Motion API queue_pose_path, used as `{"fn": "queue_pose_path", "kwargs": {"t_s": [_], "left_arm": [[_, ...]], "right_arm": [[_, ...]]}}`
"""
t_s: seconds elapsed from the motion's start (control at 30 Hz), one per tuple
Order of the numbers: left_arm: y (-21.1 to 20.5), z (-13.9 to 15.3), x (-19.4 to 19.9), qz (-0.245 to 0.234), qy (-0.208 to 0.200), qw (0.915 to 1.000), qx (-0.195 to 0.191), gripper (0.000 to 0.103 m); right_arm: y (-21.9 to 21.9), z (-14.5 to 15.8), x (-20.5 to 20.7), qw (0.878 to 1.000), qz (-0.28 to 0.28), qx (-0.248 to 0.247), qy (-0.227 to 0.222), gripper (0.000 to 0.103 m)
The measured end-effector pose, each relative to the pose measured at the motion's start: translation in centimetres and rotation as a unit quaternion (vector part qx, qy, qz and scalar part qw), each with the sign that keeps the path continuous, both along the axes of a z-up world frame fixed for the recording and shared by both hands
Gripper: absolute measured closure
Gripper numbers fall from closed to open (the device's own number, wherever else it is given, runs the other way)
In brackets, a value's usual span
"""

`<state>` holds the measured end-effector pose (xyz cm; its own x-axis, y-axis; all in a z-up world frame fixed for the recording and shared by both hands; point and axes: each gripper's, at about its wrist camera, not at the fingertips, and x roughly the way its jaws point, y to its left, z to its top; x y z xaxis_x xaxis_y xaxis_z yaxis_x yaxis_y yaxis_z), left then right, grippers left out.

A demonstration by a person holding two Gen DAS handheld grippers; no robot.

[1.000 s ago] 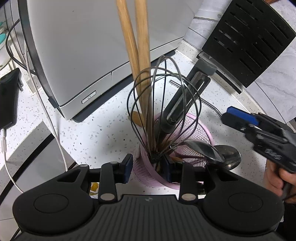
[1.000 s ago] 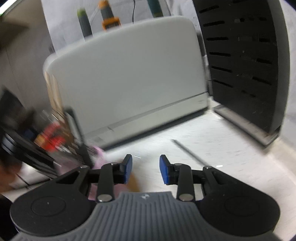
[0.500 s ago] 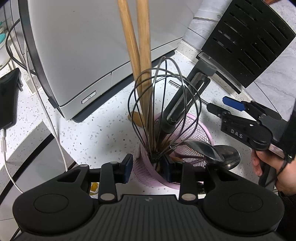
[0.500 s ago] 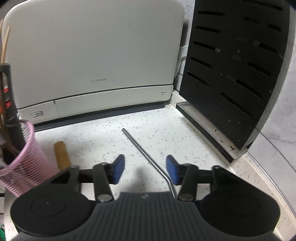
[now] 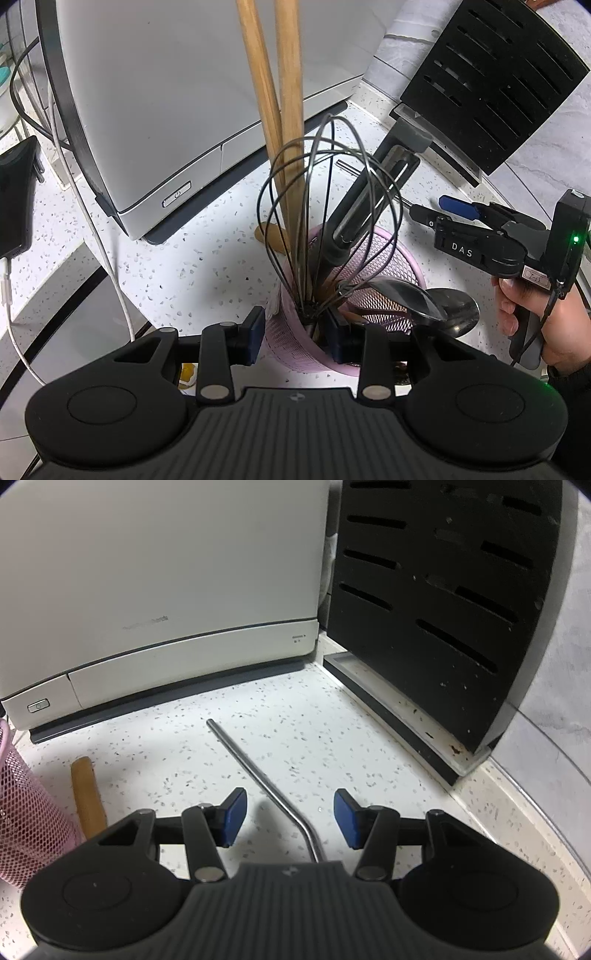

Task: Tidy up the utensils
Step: 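Move the right gripper to the bent metal straw and close on it, then lift the metal straw with the right gripper and carry it toward the cup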

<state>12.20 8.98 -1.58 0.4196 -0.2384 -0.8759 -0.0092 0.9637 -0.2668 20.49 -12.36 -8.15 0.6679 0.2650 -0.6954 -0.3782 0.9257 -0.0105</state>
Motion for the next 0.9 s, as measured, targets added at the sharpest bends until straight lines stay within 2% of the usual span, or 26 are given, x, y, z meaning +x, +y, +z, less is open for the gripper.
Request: {"fn": "queue_pose_path", "kwargs": {"t_s": [0.2,0.33,0.47,0.57,0.9], "left_arm": [[0.0,0.0,0.0,0.001,0.0,1.0,0.001,0.063],[0.0,0.0,0.0,0.0,0.0,1.0,0.001,0.063],[0.1,-0.1,0.0,0.002,0.0,1.0,-0.001,0.063],[0.1,-0.1,0.0,0.002,-0.001,1.0,0.001,0.063],[0.0,0.1,-0.2,0.001,-0.003,1.0,0.001,0.063]], "right_arm": [[0.1,-0.4,0.0,1.0,0.003,-0.003,0.007,0.053],[0.2,-0.8,0.3,1.0,0.009,-0.002,0.022,0.067],[0.0,-1.0,0.1,1.0,0.004,-0.006,0.028,0.092],[-0.5,-0.9,-0.3,0.999,-0.001,-0.006,0.033,0.099],[-3.8,-0.2,-4.5,0.998,0.014,-0.015,0.058,0.099]]}}
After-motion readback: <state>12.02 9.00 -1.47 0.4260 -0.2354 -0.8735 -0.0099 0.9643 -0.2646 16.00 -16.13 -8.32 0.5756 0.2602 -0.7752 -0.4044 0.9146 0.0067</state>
